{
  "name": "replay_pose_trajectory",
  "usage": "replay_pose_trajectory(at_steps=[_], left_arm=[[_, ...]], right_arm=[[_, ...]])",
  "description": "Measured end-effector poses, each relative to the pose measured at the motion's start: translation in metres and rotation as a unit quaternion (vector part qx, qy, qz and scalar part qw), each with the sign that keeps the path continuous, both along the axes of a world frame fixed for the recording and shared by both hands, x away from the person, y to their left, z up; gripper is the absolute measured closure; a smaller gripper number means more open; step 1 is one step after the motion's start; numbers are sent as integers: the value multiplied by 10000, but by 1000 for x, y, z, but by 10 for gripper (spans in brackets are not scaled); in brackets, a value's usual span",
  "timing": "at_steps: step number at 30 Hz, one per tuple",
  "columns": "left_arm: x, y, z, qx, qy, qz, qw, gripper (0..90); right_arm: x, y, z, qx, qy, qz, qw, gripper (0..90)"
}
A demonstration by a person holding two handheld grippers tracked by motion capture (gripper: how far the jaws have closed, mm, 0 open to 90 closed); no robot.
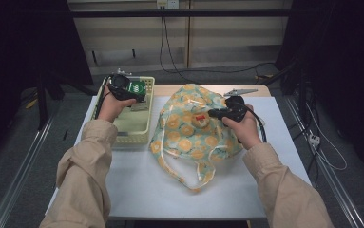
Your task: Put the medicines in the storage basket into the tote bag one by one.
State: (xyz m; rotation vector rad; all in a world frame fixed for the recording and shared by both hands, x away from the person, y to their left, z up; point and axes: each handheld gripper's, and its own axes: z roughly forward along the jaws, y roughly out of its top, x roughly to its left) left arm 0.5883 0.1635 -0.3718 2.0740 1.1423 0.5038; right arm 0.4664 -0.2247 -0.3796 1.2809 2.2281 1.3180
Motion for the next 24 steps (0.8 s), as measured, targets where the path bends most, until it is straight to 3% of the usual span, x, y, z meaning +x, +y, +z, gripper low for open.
replay_pose_trajectory(at_steps=[7,15,19,24], left_arm=[[10,-6,-6,56,57,33,10000,78],[19,-12,-16,186,62,247,9995,89],[25,-13,-21,-15,87,349,9994,79],[30,-17,-24,133,8,458,9989,53]], right_arm=[[3,1,1,36,3,23,10000,899],[3,4,0,42,12,79,10000,899],[5,4,0,14,25,95,10000,899],[7,4,1,24,35,102,9999,899]])
